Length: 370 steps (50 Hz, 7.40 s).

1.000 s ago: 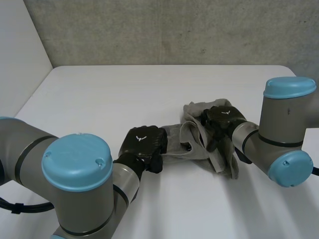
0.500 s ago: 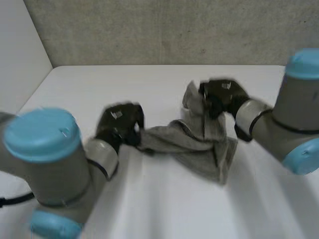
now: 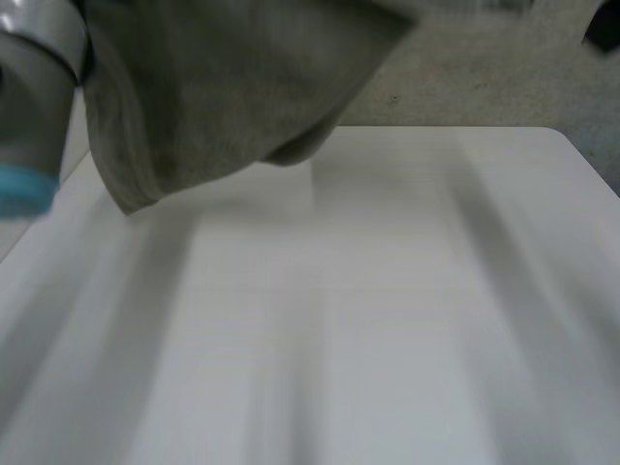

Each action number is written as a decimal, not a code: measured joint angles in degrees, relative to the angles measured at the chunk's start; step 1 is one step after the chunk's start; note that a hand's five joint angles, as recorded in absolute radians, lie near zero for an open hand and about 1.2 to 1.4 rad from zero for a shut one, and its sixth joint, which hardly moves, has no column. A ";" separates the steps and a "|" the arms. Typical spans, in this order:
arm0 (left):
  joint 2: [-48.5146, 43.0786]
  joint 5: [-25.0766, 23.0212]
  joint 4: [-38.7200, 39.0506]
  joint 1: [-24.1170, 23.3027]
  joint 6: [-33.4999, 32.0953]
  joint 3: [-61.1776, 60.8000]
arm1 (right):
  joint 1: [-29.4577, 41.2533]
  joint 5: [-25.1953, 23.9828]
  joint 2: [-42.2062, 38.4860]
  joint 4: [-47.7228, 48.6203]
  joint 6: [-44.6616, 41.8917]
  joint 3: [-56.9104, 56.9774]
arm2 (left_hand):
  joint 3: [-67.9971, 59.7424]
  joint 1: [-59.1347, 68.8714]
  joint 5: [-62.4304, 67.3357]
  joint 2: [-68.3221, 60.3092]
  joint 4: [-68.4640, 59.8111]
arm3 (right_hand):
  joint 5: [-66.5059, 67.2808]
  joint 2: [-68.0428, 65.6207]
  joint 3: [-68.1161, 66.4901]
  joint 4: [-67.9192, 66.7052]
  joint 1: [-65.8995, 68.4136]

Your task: Fold the towel.

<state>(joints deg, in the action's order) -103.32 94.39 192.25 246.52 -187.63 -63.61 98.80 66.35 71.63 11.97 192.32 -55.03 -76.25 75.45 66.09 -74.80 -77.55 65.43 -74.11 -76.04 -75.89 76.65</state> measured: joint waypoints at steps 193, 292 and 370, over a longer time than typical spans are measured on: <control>13.54 -5.61 -2.70 1.53 -1.84 -31.61 | 2.93 0.04 11.14 -43.04 -41.50 -22.38 | -0.06 -0.55 -0.53 -1.57 0.01 | 0.88 0.31 0.45 -0.30 -0.57; -18.87 -8.42 21.68 10.99 -8.01 -27.98 | 6.32 22.61 -18.21 3.16 -41.81 -28.67 | -0.83 -0.04 0.79 -2.33 -0.02 | -32.16 29.33 31.45 31.05 -32.47; -21.49 -4.97 14.19 6.71 2.89 4.72 | 6.34 11.47 -15.21 4.48 -36.14 -1.92 | -0.84 0.01 0.94 -2.53 -0.26 | 1.85 -2.68 0.05 -0.54 0.07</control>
<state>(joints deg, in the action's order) -124.81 89.42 206.44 253.23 -184.74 -58.89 105.14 77.82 56.41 16.45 156.18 -56.95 -77.09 75.46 67.03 -77.33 -77.81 67.28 -76.79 -75.99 -76.44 76.72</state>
